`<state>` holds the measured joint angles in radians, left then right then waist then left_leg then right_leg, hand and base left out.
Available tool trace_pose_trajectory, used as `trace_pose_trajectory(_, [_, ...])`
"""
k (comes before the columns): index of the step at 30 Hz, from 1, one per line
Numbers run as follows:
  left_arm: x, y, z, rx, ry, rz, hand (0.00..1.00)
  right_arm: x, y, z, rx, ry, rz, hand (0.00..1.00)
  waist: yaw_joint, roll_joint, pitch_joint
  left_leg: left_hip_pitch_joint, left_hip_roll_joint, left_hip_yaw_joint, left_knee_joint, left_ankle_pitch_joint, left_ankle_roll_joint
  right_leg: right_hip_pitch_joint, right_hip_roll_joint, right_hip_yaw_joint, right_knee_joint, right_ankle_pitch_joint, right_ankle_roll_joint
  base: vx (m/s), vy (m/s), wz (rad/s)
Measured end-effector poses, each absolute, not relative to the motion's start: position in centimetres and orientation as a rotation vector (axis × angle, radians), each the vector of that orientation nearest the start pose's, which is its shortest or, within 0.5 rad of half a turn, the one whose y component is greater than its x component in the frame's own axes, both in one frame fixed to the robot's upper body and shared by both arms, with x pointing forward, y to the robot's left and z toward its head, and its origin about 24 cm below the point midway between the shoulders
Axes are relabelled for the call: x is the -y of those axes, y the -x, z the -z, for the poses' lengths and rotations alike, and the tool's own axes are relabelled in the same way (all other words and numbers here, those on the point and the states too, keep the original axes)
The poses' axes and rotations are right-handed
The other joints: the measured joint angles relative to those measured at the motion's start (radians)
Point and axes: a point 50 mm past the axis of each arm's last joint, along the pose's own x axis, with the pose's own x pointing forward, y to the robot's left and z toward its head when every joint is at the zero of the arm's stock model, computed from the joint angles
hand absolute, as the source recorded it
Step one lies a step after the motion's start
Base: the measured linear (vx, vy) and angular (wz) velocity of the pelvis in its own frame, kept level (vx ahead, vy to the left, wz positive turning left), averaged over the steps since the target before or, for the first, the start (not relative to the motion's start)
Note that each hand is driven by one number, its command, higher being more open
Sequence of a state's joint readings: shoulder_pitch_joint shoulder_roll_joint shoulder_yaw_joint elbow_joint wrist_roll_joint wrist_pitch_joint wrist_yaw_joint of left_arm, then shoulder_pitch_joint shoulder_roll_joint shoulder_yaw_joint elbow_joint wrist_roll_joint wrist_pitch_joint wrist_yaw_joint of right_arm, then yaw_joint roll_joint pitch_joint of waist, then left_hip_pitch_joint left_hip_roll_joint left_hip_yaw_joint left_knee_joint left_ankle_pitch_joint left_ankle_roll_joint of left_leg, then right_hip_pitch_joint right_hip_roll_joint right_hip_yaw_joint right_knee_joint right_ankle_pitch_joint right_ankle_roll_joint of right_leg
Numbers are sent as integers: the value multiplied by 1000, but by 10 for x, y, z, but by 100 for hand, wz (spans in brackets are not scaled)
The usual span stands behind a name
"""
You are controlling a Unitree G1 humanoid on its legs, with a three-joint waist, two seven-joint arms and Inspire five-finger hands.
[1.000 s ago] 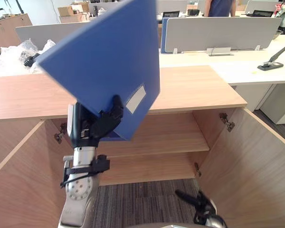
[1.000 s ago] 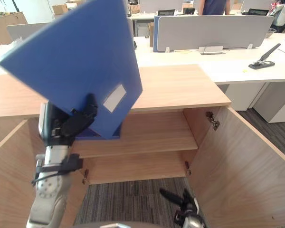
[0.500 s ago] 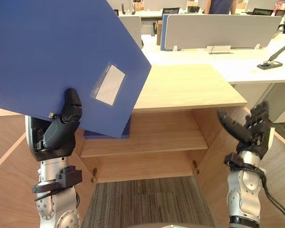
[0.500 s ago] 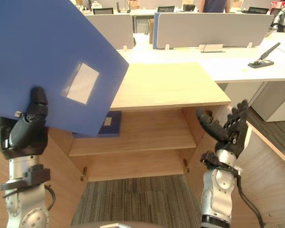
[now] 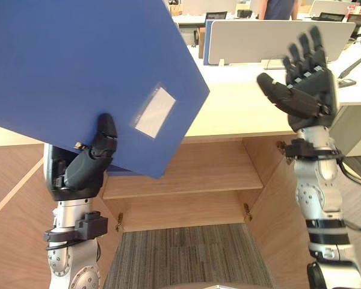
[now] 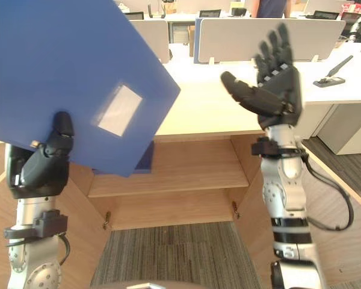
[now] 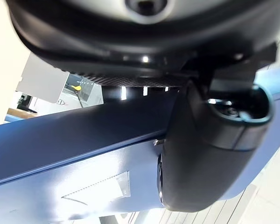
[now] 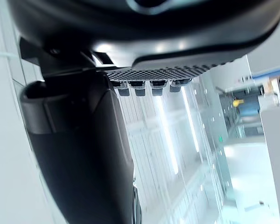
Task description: Walk over to the cabinet, pick up the folder, carry it to the office cabinet, place the folder inside the office cabinet, then close the office cabinet door
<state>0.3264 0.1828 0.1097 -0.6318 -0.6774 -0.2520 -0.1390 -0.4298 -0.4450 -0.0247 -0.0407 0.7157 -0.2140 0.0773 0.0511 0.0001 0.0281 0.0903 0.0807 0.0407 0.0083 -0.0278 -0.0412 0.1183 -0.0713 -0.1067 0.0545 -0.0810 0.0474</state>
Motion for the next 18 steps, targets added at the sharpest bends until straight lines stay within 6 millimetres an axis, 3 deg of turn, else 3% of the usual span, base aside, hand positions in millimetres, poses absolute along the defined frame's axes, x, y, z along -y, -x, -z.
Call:
trace_pose_trajectory(2, [-195, -169, -148, 596, 368, 133, 0, 181, -308, -216, 653, -270, -357, 100, 6, 0, 0, 1, 0, -1, -3, 0, 0, 0, 0, -1, 0, 1, 1, 15, 7, 1])
trace_pose_trajectory(9, [-184, -170, -146, 559, 323, 213, 0, 140, -314, -236, 606, -174, -654, 100, 21, 0, 0, 2, -2, -2, -6, 0, 0, 0, -2, -1, 0, 1, 2, 0, 0, 0])
trace_pose_trajectory(18, [-189, -167, -144, 547, 295, 205, 0, 126, -319, -249, 544, 78, -783, 100, 31, 1, -2, -5, -2, -1, -15, 8, 0, -10, -2, -1, 0, 1, 2, 0, 0, 0])
